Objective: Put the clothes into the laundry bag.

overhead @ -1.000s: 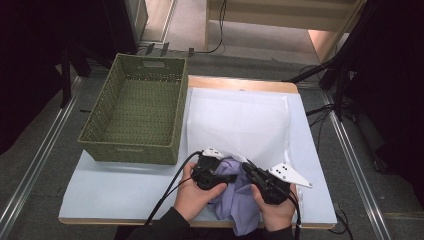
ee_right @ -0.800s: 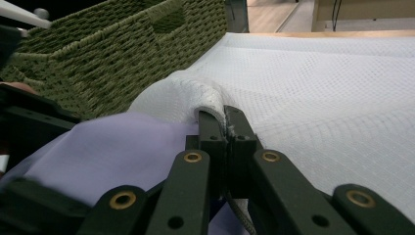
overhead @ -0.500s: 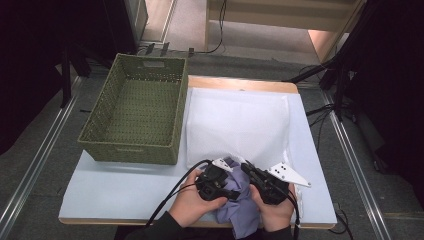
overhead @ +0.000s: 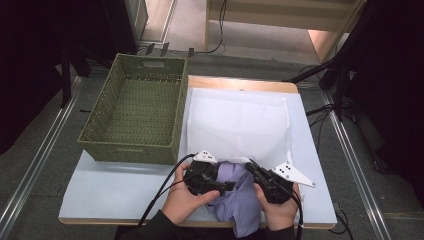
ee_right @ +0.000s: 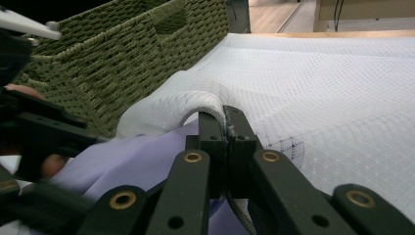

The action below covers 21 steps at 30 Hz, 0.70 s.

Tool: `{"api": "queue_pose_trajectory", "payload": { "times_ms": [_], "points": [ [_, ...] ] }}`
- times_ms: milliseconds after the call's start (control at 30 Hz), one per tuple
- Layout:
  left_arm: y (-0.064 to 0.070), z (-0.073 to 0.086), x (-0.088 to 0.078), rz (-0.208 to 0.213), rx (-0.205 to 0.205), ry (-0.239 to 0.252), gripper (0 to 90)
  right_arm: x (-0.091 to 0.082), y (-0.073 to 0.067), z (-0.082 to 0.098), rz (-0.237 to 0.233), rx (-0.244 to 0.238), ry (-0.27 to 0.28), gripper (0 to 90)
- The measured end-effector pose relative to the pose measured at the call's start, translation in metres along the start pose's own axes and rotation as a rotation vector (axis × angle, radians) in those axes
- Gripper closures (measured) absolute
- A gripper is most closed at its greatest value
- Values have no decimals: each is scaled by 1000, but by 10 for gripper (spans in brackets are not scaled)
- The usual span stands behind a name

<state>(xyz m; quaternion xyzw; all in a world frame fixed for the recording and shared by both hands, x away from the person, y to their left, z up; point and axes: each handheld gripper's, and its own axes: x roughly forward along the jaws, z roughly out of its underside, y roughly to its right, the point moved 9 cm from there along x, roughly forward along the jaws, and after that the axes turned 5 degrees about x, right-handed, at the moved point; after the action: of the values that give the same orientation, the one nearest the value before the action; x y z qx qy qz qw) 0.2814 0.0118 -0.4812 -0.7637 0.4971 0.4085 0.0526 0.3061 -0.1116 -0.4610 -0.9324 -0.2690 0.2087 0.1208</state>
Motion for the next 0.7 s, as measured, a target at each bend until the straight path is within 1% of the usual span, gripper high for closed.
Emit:
{"api": "queue_pose_trajectory", "payload": {
  "times_ms": [100, 133, 167, 200, 233, 267, 300, 367, 400, 467, 533, 567, 600, 633, 667, 700],
  "points": [
    [1, 11, 0, -22, 25, -72, 335, 0, 1, 0, 5, 1, -1, 885],
    [1, 15, 2, -28, 22, -95, 340, 0, 1, 1, 6, -1, -2, 885],
    [0, 19, 6, -39, 29, -130, 358, 1, 0, 1, 4, -4, -4, 885],
    [-1, 22, 10, -48, 33, -168, 422, 2, -1, 2, 2, -7, -6, 885],
    [-3, 25, 14, -57, 25, -196, 517, 2, -2, 3, 1, -6, -10, 885],
    [-4, 26, 19, -67, 20, -217, 559, 3, -4, 4, -1, -9, -13, 885],
    [-4, 25, 22, -72, 26, -232, 641, 3, -6, 4, -3, -11, -17, 885],
    [-5, 21, 25, -69, 8, -243, 764, 4, -9, 5, -12, -17, -19, 885],
    [-3, 17, 26, -61, 2, -238, 822, 4, -11, 5, -18, -17, -19, 885],
    [2, 7, 28, -46, 15, -198, 854, 5, -13, 6, -23, -15, -20, 885],
    [5, -7, 28, -35, -3, -105, 860, 3, -15, 4, -35, -9, -14, 885],
    [3, -14, 26, -50, 1, -50, 860, 3, -15, 4, -35, -9, -14, 885],
    [0, -20, 26, -77, -15, 2, 858, 1, -15, 1, -35, -10, -2, 885],
    [-4, -23, 26, -97, -25, 22, 858, 1, -15, 1, -35, -10, -2, 885],
    [-10, -23, 30, -106, -47, 23, 850, 0, -15, 0, -34, -12, 0, 885],
    [-12, -19, 35, -93, -63, -10, 829, 0, -14, 0, -30, -13, 2, 885]
  ]
}}
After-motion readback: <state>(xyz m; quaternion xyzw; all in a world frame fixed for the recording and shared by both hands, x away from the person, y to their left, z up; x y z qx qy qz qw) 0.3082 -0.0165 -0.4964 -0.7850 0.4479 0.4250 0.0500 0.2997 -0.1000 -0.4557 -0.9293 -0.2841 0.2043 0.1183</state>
